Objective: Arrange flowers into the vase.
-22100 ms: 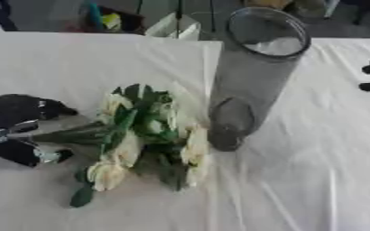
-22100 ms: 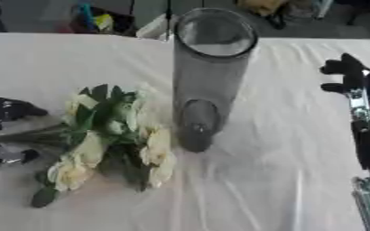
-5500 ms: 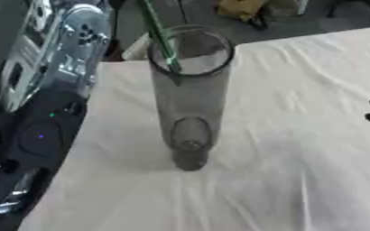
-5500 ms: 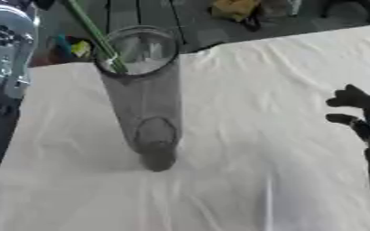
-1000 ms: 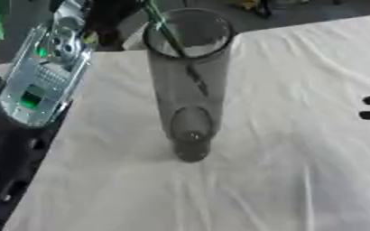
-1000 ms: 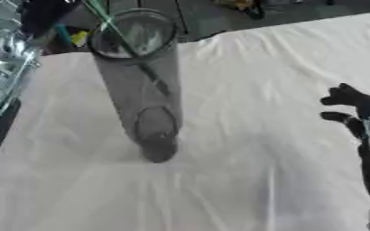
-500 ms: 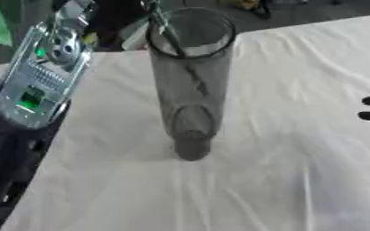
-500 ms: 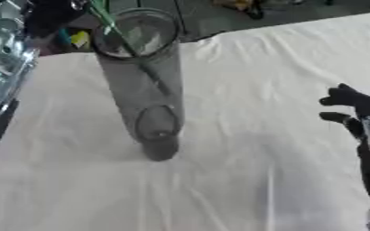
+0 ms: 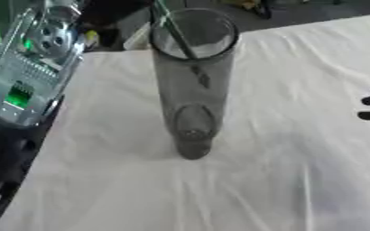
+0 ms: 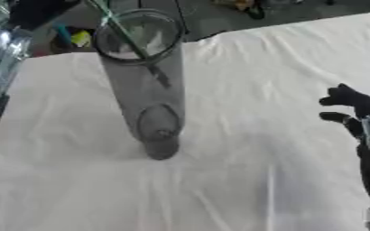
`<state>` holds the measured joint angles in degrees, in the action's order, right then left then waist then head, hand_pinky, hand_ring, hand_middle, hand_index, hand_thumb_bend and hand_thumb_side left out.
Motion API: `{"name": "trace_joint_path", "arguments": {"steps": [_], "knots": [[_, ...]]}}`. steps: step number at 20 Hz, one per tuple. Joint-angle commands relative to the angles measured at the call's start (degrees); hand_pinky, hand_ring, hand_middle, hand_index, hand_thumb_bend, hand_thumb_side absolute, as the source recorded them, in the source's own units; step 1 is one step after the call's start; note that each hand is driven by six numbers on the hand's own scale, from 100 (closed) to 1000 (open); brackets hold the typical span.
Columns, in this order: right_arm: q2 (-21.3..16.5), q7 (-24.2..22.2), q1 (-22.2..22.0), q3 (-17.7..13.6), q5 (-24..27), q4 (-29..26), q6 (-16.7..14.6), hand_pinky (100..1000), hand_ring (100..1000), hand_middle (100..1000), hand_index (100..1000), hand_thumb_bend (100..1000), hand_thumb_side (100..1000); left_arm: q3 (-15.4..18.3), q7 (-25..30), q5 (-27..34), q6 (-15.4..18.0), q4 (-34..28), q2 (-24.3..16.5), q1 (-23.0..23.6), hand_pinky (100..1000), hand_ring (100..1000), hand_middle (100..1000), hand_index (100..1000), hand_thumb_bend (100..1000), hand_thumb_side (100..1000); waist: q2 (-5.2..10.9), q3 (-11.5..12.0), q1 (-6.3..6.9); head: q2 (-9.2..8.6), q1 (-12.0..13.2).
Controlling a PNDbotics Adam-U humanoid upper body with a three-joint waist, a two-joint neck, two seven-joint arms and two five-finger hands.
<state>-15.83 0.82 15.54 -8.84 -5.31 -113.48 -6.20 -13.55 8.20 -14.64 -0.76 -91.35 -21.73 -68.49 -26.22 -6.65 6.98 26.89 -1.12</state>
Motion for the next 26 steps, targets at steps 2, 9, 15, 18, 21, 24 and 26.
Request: {"name": "trace_joint_path", "arguments": {"steps": [2,9,15,18,21,24,26], "knots": [[-0.45,0.06,-0.1,-0.5,-0.1,-1.12,0.26,733,1000,656,793,100,1000,-0.2,2.17,-0.37,-0.61,-1.62,-2.34,-1.37,346,553,532,598,100,819,3.06,0.14,0.37,0.59,-0.23],[-0.5,0.06,-0.27,-0.5,-0.02,-1.12,0.35,733,1000,655,793,100,1000,-0.38,9.93,-4.11,-1.31,-1.08,-2.68,-1.37,437,619,592,675,100,831,3.47,0.18,0.51,0.63,-0.13],[-0.52,0.01,-0.28,-0.47,0.06,-1.12,0.44,733,1000,654,793,100,1000,-0.29,12.63,-6.1,-0.63,-0.78,-2.77,-1.38,483,663,626,706,100,834,3.71,0.32,0.68,0.71,-0.13],[-0.56,-0.02,-0.29,-0.47,0.08,-1.12,0.44,733,1000,654,793,100,1000,-0.23,13.37,-6.98,-0.44,-0.67,-2.77,-1.41,498,682,646,730,100,831,3.8,0.37,0.76,0.79,-0.12],[-0.62,-0.04,-0.32,-0.45,0.1,-1.12,0.44,733,1000,653,793,100,1000,-0.21,13.7,-8.13,-0.26,-0.37,-2.76,-1.52,517,704,665,730,100,823,3.89,0.4,0.84,0.77,-0.13],[-0.6,-0.14,-0.44,-0.39,0.12,-1.12,0.56,734,1000,653,793,100,1000,-0.21,13.91,-8.98,0.2,-0.46,-2.79,-1.87,550,731,692,757,100,838,4.03,0.56,0.93,0.89,-0.06],[-0.61,-0.19,-0.52,-0.38,0.1,-1.12,0.64,734,1000,653,793,100,1000,-0.28,14.17,-9.23,0.53,-0.78,-3.03,-2.07,580,748,710,785,100,846,4.17,0.71,1.03,1.01,-0.07]]}}
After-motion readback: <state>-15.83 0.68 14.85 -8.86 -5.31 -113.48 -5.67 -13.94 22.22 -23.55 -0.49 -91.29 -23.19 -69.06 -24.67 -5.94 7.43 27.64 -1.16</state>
